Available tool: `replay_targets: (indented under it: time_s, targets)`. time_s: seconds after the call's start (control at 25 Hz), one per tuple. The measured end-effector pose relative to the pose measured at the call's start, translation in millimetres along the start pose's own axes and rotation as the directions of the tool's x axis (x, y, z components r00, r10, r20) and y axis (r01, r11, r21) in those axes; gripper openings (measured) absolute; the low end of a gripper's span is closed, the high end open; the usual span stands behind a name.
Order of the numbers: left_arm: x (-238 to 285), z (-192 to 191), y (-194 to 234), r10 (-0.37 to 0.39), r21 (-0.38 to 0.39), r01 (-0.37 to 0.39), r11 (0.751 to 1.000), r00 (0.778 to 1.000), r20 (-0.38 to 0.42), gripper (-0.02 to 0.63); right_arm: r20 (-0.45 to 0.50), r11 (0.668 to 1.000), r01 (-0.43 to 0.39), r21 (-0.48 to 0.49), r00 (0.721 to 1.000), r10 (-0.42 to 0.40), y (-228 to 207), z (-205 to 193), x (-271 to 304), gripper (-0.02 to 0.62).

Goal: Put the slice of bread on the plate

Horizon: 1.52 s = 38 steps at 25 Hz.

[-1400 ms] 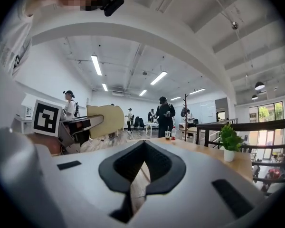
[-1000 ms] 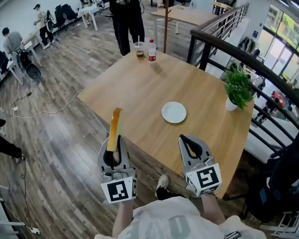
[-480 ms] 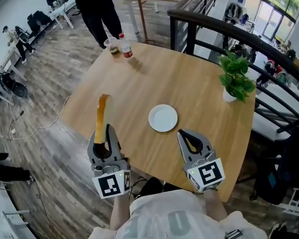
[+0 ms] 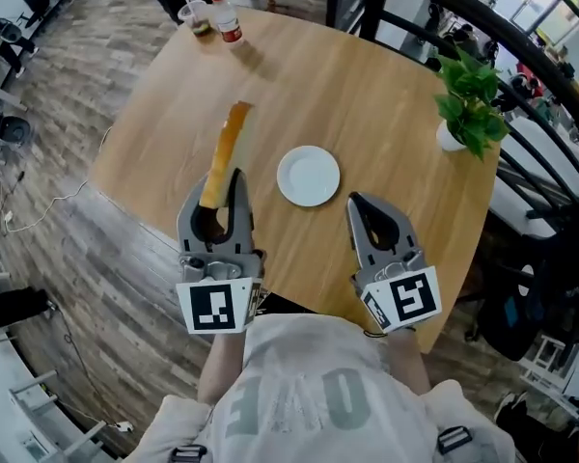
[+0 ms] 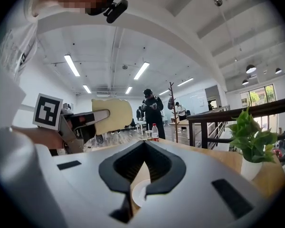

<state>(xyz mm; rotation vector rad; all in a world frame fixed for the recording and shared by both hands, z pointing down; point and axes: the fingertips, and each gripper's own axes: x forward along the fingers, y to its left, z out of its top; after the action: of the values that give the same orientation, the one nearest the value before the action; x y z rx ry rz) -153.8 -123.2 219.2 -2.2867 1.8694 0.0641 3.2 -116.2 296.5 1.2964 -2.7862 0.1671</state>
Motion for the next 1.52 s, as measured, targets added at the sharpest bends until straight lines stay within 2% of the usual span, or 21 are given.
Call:
replay_targets:
  time_s: [0.08, 0.16, 0.28, 0.36, 0.44, 0.52, 0.6, 0.76, 0.84, 0.96, 1.04, 1.12, 1.24, 1.36, 1.4, 1.52]
  targets:
    - [12.1, -11.6, -7.1, -0.038, -0.048, 0.038, 0.998, 0.999, -0.012, 0.080, -0.010, 1.000, 0.002, 0.017, 1.000, -0.002, -4.7, -4.3, 3.8, 0.011]
    - [23.1, -29.0, -16.5, -0.097, -0.143, 0.091, 0.986, 0.995, -0.033, 0.080, -0.039, 1.000, 0.013, 0.017, 0.999, -0.012, -12.4, -12.8, 8.2, 0.011]
    - [34.7, -69.6, -31.3, -0.202, -0.331, 0.152, 0.931, 0.972, -0.124, 0.080, -0.082, 0.999, 0.033, 0.020, 0.996, -0.031, -21.9, -25.7, 11.7, 0.011]
    - [40.5, -101.1, -43.4, -0.277, -0.425, 0.168, 0.890, 0.938, -0.209, 0.080, -0.112, 0.999, 0.041, 0.028, 0.993, -0.037, -25.8, -34.4, 12.9, 0.011]
    - [45.8, -128.1, -55.5, -0.341, -0.497, 0.177, 0.849, 0.903, -0.260, 0.080, -0.148, 0.998, 0.037, 0.042, 0.988, -0.031, -27.9, -45.2, 15.8, 0.011]
    - [50.2, -151.4, -65.5, -0.377, -0.578, 0.155, 0.801, 0.881, -0.287, 0.080, -0.186, 0.998, 0.028, 0.060, 0.982, -0.016, -29.7, -57.7, 19.3, 0.011]
    - [52.2, -172.4, -70.6, -0.379, -0.639, 0.101, 0.763, 0.870, -0.315, 0.080, -0.219, 0.997, 0.020, 0.074, 0.976, -0.003, -31.1, -68.8, 24.3, 0.011]
    - [46.9, -206.8, -77.4, -0.389, -0.695, 0.015, 0.719, 0.838, -0.384, 0.080, -0.256, 0.994, 0.013, 0.105, 0.966, 0.015, -32.3, -83.2, 35.3, 0.011]
    - [45.6, -221.0, -82.5, -0.411, -0.746, -0.027, 0.665, 0.821, -0.396, 0.080, -0.268, 0.992, 0.017, 0.122, 0.963, 0.016, -35.5, -89.1, 39.4, 0.011]
    - [48.1, -237.2, -84.8, -0.421, -0.832, -0.114, 0.544, 0.820, -0.388, 0.080, -0.281, 0.990, 0.028, 0.141, 0.960, 0.012, -41.9, -96.2, 44.8, 0.011]
    - [49.8, -245.6, -85.2, -0.420, -0.865, -0.168, 0.473, 0.820, -0.389, 0.080, -0.290, 0.988, 0.037, 0.152, 0.957, 0.009, -46.5, -100.5, 47.0, 0.011]
    - [50.8, -251.6, -86.2, -0.418, -0.879, -0.210, 0.428, 0.816, -0.399, 0.080, -0.296, 0.985, 0.043, 0.165, 0.955, 0.008, -50.9, -104.1, 47.6, 0.011]
    - [54.5, -254.9, -86.5, -0.407, -0.878, -0.252, 0.408, 0.810, -0.422, 0.084, -0.297, 0.983, 0.051, 0.174, 0.955, 0.003, -57.7, -105.8, 46.8, 0.011]
    - [65.2, -254.8, -83.9, -0.387, -0.869, -0.294, 0.398, 0.805, -0.450, 0.247, -0.295, 0.980, 0.085, 0.179, 0.955, -0.029, -67.6, -106.7, 44.5, 0.011]
    - [68.5, -255.7, -81.8, -0.375, -0.859, -0.303, 0.413, 0.802, -0.464, 0.273, -0.297, 0.978, 0.102, 0.182, 0.954, -0.044, -71.1, -107.8, 42.9, 0.012]
    - [70.8, -260.4, -73.1, -0.329, -0.795, -0.315, 0.518, 0.785, -0.525, 0.329, -0.301, 0.973, 0.124, 0.193, 0.952, -0.061, -74.7, -109.2, 40.0, 0.011]
